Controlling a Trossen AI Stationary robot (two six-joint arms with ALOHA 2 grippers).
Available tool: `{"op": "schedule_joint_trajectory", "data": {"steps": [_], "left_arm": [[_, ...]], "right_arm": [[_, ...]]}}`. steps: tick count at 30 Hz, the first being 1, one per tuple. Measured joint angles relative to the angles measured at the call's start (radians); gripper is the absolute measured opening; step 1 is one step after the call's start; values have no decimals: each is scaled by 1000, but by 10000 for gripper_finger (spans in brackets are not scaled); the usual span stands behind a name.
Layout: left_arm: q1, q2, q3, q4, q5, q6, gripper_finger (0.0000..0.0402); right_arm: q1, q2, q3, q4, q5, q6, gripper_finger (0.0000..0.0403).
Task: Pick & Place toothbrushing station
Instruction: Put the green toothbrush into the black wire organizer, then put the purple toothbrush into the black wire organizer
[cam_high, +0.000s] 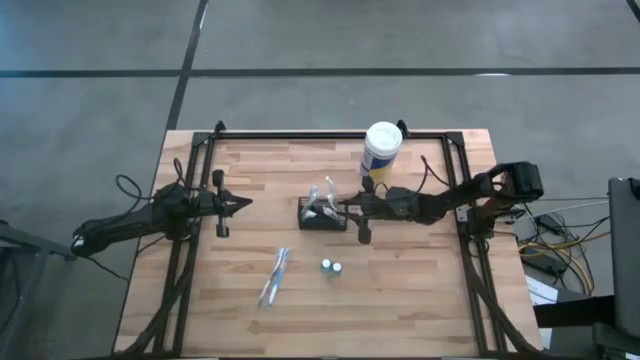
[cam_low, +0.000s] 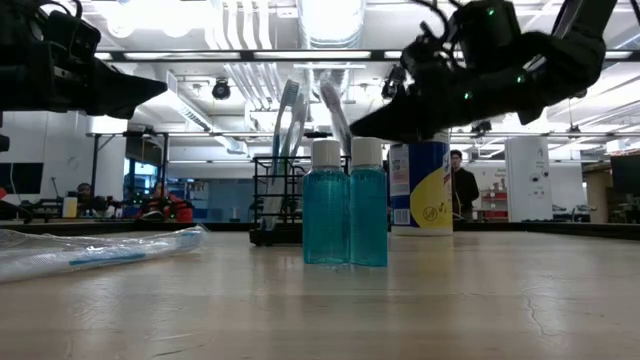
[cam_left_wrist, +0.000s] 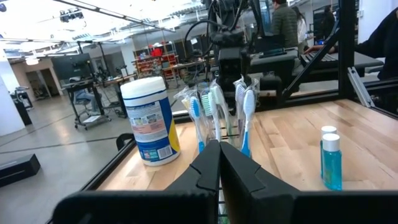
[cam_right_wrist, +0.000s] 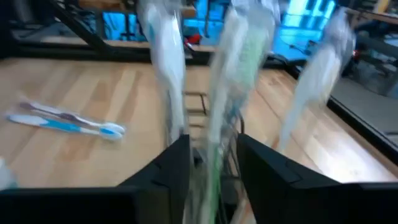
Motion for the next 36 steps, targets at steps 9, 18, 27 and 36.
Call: {"op": "schedule_joint_trajectory", "data": {"steps": [9, 18, 27, 36], "left_arm": [[0, 0, 0, 0, 0, 0, 12], [0, 0, 3, 0, 0, 0, 12], [0, 0, 2, 0, 0, 0, 12], [0, 0, 1, -1, 0, -1, 12]], "right_arm": [[1, -290, 8, -246, -6, -47, 171], [-14, -824, 7, -628, -61, -57, 62], [-12, -1221, -120, -776, -67, -18, 8], [-13, -1473, -334, -725, -59, 49, 8]]}}
